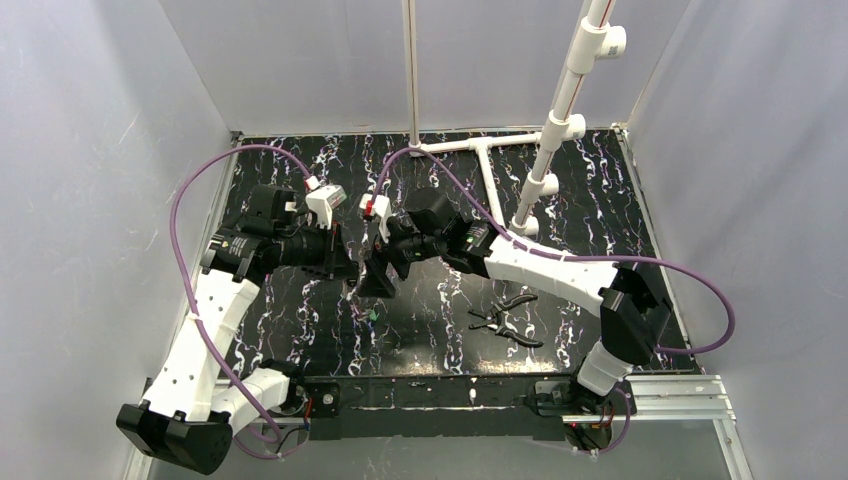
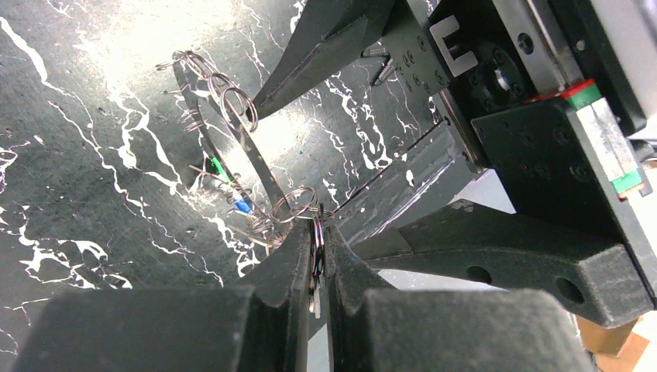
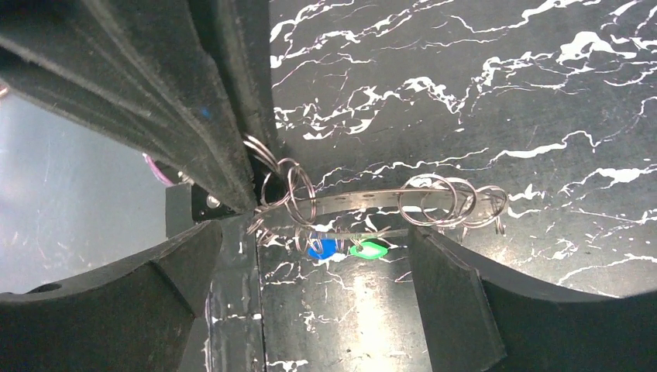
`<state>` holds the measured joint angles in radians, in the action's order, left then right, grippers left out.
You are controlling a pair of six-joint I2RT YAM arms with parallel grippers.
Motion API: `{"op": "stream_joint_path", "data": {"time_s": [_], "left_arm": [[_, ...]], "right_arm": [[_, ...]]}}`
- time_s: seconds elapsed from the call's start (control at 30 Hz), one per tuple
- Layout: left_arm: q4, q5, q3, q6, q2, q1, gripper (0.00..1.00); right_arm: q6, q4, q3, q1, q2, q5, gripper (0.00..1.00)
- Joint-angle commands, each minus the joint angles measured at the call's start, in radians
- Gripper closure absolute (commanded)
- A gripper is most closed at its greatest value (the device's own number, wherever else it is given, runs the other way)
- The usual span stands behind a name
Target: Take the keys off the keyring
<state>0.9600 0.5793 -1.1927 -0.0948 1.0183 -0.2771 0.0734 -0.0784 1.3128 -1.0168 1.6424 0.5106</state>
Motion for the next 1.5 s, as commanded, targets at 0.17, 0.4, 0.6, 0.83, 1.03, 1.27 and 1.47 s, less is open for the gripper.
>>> {"op": "stream_joint_path", "data": {"time_s": [0.17, 0.4, 0.6, 0.83, 1.03, 1.27, 1.47], "left_arm": [[-0.037, 0.008, -0.007, -0.092, -0.003, 0.019, 1.0], [-0.055, 0.04, -0.011, -0.137, -0.007, 0.036, 1.0], [-0.055, 0.053, -0.002, -0.131, -0.042, 0.037, 1.0], [-0.055, 0.107, -0.001, -0.129, -0.05, 0.037, 1.0], [-0.051, 0.145, 0.02, -0.129, -0.056, 0.038, 1.0], [-0.06, 0.244, 0.075, -0.161, -0.048, 0.037, 1.0], [-0.077, 0.292, 0.214, -0.149, -0.035, 0.038, 1.0]], "right_arm": [[0.093, 0.022, 0.058, -0.017, -0.005, -0.147, 0.02], [0.065, 0.001, 0.063, -0.043, 0.009, -0.219, 0.03], [-0.004, -0.037, 0.037, -0.028, -0.027, -0.253, 0.19], [-0.071, -0.049, 0.026, -0.004, -0.044, -0.238, 0.39], [-0.181, -0.031, 0.006, 0.05, -0.053, -0.073, 0.52], [-0.336, -0.109, -0.001, 0.057, -0.055, 0.193, 0.56], [-0.364, -0.157, -0.017, 0.058, -0.064, 0.169, 0.45]]}}
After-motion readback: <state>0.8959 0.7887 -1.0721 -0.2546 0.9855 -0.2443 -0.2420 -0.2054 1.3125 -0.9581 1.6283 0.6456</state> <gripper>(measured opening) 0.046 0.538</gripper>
